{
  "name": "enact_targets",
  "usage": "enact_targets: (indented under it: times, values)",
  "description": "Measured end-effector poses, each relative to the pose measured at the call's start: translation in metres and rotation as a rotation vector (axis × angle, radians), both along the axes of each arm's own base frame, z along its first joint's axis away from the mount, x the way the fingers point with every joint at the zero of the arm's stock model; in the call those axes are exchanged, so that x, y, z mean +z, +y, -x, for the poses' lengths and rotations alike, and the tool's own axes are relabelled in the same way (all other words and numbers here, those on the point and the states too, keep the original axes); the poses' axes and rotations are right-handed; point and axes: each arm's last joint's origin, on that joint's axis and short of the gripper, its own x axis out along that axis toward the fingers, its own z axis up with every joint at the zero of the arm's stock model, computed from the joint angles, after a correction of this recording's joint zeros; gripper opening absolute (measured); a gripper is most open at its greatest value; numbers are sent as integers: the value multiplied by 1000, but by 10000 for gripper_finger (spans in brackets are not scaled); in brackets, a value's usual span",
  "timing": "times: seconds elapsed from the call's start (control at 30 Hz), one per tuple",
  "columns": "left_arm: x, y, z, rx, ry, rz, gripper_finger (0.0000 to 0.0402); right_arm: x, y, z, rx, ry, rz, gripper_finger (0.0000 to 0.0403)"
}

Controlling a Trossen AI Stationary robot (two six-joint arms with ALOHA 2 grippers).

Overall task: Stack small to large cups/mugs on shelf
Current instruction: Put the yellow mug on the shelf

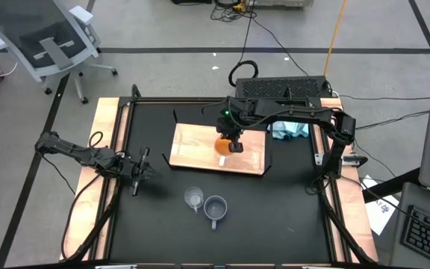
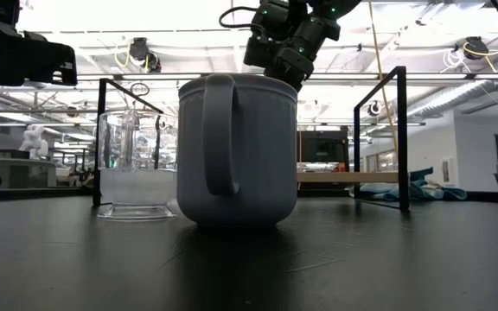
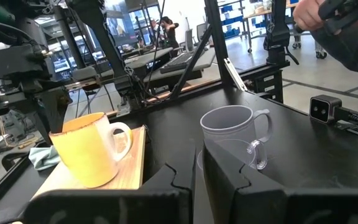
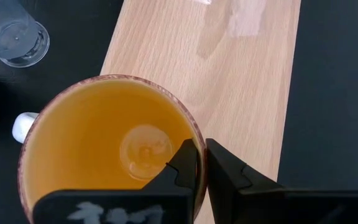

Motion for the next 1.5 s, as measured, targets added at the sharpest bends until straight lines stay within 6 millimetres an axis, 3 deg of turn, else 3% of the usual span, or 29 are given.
enact_targets:
  times: [0.57,0.87,1.5]
  values:
    - [0,0,0,0,0,0,33,0,-1,0,-9,-6,4,9]
    - [0,0,0,0,0,0,33,1,-2,-2,-19,-22,8,46]
    - [0,0,0,0,0,0,33,1,-2,-2,-21,-24,5,50]
